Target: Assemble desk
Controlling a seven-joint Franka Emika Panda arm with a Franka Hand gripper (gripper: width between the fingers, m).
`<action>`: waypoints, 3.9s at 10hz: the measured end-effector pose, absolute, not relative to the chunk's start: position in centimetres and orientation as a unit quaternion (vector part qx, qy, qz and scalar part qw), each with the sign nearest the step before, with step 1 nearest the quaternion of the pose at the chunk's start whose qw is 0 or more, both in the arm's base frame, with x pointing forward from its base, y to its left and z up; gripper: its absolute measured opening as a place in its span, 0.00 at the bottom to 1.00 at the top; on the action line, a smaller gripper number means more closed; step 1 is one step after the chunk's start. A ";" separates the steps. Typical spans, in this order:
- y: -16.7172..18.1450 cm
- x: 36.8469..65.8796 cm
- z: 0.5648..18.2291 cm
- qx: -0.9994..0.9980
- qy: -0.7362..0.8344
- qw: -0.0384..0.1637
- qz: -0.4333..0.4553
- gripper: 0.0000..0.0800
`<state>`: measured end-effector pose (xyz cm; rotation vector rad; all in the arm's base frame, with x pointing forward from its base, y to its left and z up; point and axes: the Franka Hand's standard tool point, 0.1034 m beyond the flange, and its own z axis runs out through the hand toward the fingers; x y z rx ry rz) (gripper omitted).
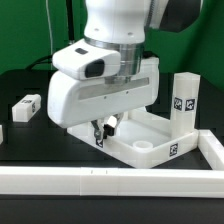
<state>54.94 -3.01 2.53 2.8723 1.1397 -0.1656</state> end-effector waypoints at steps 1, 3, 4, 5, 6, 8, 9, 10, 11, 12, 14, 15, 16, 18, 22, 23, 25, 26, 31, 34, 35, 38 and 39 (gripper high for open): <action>-2.9 55.3 2.6 0.914 0.401 0.025 -0.054 0.08; -3.3 55.5 2.5 0.887 0.459 0.022 -0.054 0.08; -3.5 55.5 2.5 0.882 0.468 0.024 -0.057 0.08; -3.7 55.5 2.6 0.862 0.502 0.026 -0.060 0.08; -3.7 55.5 2.5 0.844 0.532 0.029 -0.065 0.08; -2.6 56.4 2.7 0.791 0.606 0.038 -0.071 0.08; -2.1 57.1 2.8 0.772 0.630 0.041 -0.074 0.08; -1.5 57.8 2.9 0.736 0.671 0.042 -0.077 0.08; -1.0 58.3 3.0 0.707 0.701 0.041 -0.082 0.08; -1.3 58.3 2.9 0.687 0.721 0.040 -0.083 0.08; -1.6 58.2 2.9 0.683 0.724 0.042 -0.087 0.08; -1.4 58.2 2.8 0.687 0.720 0.040 -0.089 0.08; -1.1 58.8 2.9 0.693 0.714 0.040 -0.090 0.08; -0.7 60.6 3.6 0.699 0.708 0.044 -0.090 0.08; 2.2 63.6 3.9 0.709 0.698 0.042 -0.090 0.08; 2.9 63.9 3.9 0.714 0.693 0.043 -0.086 0.08; 3.5 64.3 3.5 0.721 0.687 0.043 -0.084 0.08; 3.8 64.3 3.6 0.727 0.680 0.044 -0.083 0.08; 1.2 64.6 5.9 0.726 0.680 0.044 -0.091 0.55; -1.3 64.6 8.7 0.730 0.673 0.038 -0.109 0.79; -2.6 64.7 9.8 0.726 0.677 0.048 -0.114 0.81; -4.3 63.8 10.4 0.734 0.667 0.059 -0.116 0.81; -4.3 63.8 10.4 0.742 0.658 0.060 -0.115 0.81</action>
Offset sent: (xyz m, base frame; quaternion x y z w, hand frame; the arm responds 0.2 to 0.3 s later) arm 0.0000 0.0000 0.0000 0.0000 0.0000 -0.1296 0.9916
